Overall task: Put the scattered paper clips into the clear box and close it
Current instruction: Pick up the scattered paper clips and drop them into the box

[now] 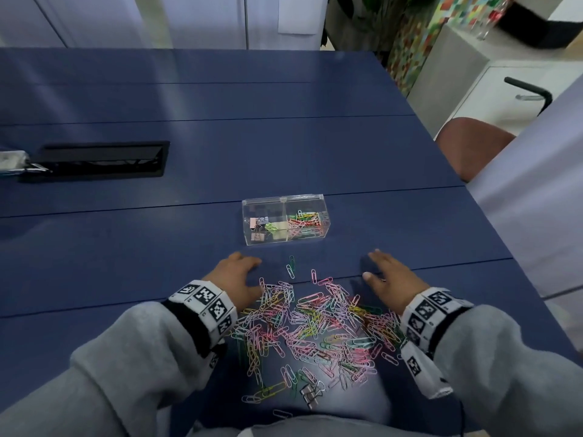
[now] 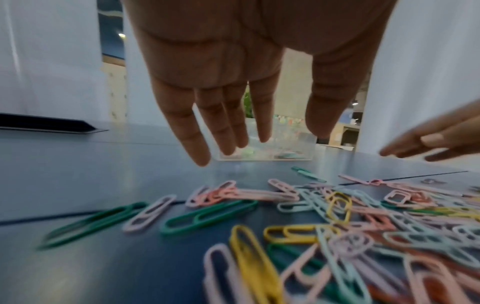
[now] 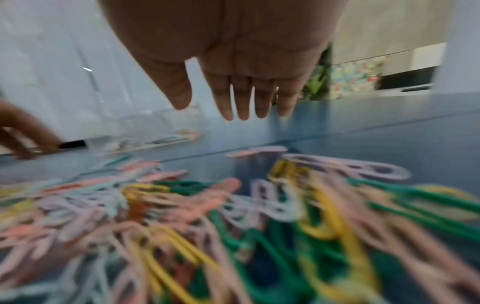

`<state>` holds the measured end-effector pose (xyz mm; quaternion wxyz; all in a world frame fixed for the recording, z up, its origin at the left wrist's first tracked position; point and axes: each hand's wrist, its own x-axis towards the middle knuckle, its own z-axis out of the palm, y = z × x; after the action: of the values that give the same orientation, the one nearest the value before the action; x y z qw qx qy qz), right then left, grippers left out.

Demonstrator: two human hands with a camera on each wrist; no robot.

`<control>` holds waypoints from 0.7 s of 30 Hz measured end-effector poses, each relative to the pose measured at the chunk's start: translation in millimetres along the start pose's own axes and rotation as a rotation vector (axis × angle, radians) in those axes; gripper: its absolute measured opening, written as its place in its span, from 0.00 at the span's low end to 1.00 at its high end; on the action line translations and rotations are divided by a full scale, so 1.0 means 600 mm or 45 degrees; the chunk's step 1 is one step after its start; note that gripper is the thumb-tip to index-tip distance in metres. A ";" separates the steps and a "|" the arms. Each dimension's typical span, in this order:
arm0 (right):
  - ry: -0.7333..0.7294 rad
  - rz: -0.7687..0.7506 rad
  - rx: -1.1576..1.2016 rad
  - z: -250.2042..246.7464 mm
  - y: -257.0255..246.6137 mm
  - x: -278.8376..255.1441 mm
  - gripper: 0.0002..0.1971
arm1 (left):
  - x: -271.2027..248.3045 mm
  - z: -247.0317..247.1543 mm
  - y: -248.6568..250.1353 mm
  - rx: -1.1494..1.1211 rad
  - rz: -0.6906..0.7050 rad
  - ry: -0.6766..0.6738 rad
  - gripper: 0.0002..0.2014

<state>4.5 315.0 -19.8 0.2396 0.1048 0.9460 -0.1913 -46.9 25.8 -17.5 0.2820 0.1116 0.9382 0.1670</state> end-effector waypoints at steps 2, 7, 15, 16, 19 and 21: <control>-0.093 0.149 0.015 0.010 0.027 -0.005 0.32 | -0.015 0.007 -0.015 0.024 -0.097 -0.047 0.39; -0.264 0.028 0.025 0.049 0.008 -0.038 0.33 | -0.060 0.048 -0.009 0.085 -0.092 -0.334 0.47; -0.226 -0.158 0.176 0.066 -0.016 -0.072 0.30 | -0.063 0.063 0.015 -0.124 0.020 -0.262 0.45; -0.149 -0.074 0.228 0.061 -0.002 -0.072 0.30 | -0.062 0.060 0.010 -0.135 0.012 -0.214 0.44; 0.016 0.181 0.227 0.048 0.047 -0.083 0.31 | -0.065 0.055 -0.018 -0.093 -0.078 -0.109 0.45; -0.013 0.272 0.173 0.049 0.073 -0.097 0.33 | -0.071 0.057 -0.042 -0.014 -0.173 -0.075 0.47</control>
<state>79.5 336.1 -28.5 0.2558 0.2201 0.9131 -0.2287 4.1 -1.4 -33.0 0.3207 0.0509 0.9339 0.1494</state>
